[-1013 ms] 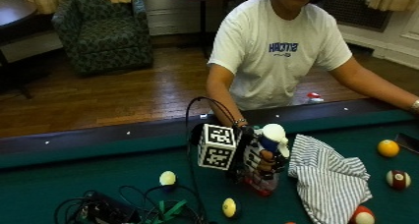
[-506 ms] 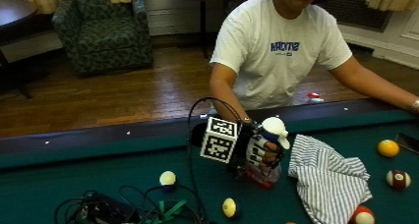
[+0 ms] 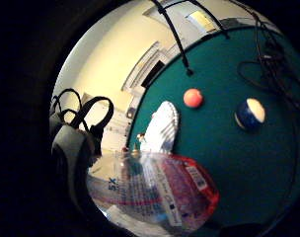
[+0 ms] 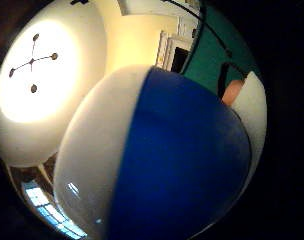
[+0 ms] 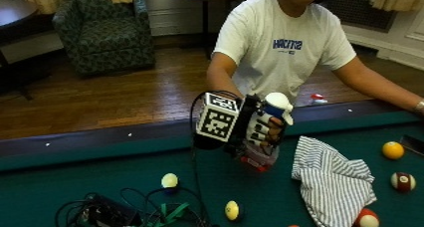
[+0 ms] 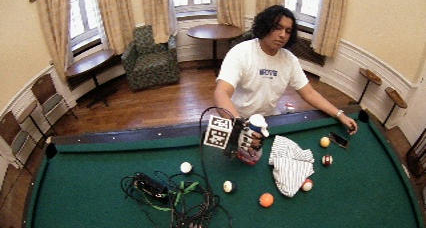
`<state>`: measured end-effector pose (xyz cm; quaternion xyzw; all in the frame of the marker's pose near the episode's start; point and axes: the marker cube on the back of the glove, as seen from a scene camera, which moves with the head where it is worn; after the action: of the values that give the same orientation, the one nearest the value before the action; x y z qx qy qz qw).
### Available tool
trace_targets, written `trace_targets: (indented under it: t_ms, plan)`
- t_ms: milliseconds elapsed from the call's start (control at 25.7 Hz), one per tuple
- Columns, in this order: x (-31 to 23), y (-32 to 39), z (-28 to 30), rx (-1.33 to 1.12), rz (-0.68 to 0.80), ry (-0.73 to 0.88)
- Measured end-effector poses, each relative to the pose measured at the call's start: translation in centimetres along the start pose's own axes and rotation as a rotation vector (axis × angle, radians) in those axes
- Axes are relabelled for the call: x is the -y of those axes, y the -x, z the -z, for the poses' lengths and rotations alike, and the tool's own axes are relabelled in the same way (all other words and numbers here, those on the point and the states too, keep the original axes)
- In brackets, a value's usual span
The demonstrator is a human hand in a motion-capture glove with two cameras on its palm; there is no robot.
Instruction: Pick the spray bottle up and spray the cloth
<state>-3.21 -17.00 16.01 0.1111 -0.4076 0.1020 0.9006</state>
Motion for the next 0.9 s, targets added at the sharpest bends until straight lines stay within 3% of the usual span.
trace_targets:
  t_ms: [429,896]
  plan:
    - [4.3,9.1,0.5,-0.543,0.065,0.324]
    - [2.5,10.2,-8.3,-1.205,0.144,0.688]
